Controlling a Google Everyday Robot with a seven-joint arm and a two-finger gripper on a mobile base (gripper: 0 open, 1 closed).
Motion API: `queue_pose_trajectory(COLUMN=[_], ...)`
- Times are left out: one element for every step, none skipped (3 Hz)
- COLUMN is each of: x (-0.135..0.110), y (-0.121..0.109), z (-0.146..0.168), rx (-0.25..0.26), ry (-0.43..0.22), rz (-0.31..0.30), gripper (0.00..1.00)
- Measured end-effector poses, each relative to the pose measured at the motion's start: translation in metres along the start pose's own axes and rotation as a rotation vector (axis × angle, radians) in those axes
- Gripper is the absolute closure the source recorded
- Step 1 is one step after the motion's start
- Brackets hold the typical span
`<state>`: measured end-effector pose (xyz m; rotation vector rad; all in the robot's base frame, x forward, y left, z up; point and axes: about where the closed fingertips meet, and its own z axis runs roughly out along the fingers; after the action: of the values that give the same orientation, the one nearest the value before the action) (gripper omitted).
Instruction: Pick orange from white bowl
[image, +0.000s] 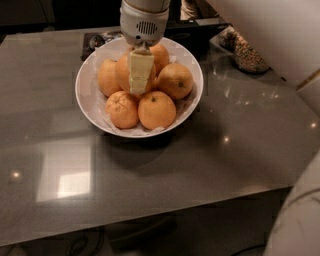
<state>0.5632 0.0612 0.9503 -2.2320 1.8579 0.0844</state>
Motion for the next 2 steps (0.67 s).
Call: queue_pose_trajectory(x=[-0.010, -0.018], y=[0.030, 0.070], z=[-0.037, -0.076], rx=[0.101, 0.187], ry=[-0.049, -0.092], rz=[-0.081, -0.161], gripper=[1.00, 1.00])
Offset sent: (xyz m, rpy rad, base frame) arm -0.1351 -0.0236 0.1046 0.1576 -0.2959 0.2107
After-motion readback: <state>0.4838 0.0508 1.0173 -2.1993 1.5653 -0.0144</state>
